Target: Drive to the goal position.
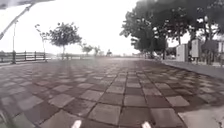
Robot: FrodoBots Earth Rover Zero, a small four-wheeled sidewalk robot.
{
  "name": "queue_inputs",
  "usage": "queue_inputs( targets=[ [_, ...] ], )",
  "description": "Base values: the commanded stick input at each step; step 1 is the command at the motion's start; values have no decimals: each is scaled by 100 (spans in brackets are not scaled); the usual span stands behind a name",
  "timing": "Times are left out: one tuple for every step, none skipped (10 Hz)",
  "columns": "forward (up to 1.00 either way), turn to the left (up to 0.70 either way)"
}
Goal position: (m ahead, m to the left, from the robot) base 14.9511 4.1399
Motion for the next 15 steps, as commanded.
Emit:
queue_inputs(
  targets=[
    [85,0],
    [85,0],
    [85,0],
    [85,0],
    [85,0],
    [85,0],
    [85,0],
    [85,0],
    [85,0],
    [85,0],
    [85,0],
    [85,0],
    [85,0],
    [85,0],
    [85,0]
  ],
)
